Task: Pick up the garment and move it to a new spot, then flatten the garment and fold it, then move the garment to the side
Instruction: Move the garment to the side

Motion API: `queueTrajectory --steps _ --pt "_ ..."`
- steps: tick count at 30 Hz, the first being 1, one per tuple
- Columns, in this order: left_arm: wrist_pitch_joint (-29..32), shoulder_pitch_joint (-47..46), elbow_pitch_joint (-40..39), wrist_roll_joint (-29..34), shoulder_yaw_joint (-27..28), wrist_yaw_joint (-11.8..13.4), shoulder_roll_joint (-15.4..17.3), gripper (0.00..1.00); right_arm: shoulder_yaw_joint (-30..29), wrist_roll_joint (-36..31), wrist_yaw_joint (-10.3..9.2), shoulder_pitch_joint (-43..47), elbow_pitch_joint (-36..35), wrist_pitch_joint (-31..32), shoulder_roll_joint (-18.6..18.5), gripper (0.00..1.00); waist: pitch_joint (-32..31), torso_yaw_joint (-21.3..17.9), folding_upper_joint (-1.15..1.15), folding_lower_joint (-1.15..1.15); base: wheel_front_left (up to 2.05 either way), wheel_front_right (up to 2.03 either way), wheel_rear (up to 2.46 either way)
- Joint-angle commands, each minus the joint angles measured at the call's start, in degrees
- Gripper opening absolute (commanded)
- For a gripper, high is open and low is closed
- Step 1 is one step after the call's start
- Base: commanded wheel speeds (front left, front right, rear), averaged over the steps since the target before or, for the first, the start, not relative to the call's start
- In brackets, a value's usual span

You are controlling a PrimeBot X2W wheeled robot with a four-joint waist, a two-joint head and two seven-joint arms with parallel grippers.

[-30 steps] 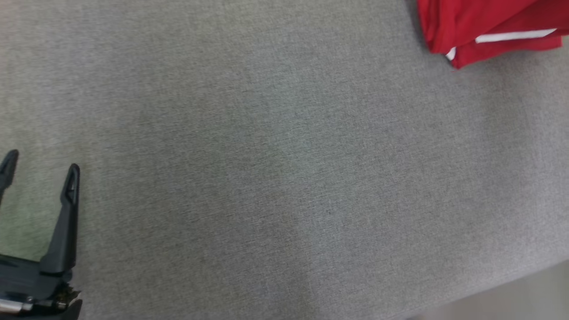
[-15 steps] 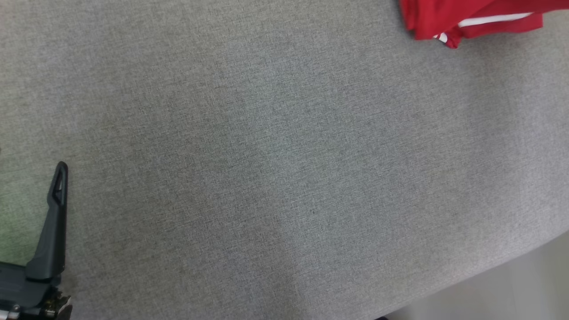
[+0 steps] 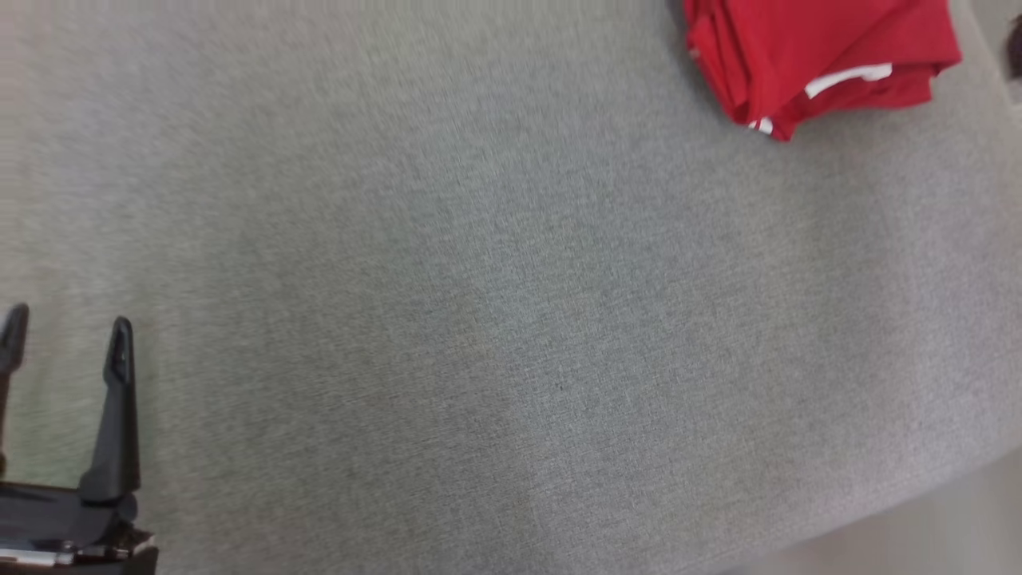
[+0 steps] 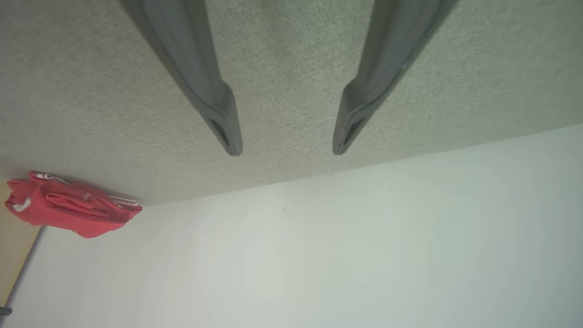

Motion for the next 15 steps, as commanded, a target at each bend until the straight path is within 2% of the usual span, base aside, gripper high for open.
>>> queueTrajectory --steps 1,8,15 --pt "-0.43 0.88 0.9 -0.37 -0.1 0.12 -0.6 1.0 0.0 0.97 -0.01 1.62 -0.48 -0.44 0.88 1.0 -4.78 2.37 0.0 0.0 0.0 0.0 0.0" --pt "-1.0 2.41 6.89 -0.7 -0.35 0.82 -4.58 1.0 -0.07 3.36 -0.01 8.66 -4.61 -2.21 3.37 1.0 -12.0 6.08 0.0 0.0 0.0 0.0 0.0" --pt "-1.09 3.31 11.78 -0.33 0.02 0.18 -8.09 1.0 -0.26 5.03 -0.01 18.34 -9.18 -2.5 5.67 1.0 -17.06 9.53 0.0 0.0 0.0 0.0 0.0"
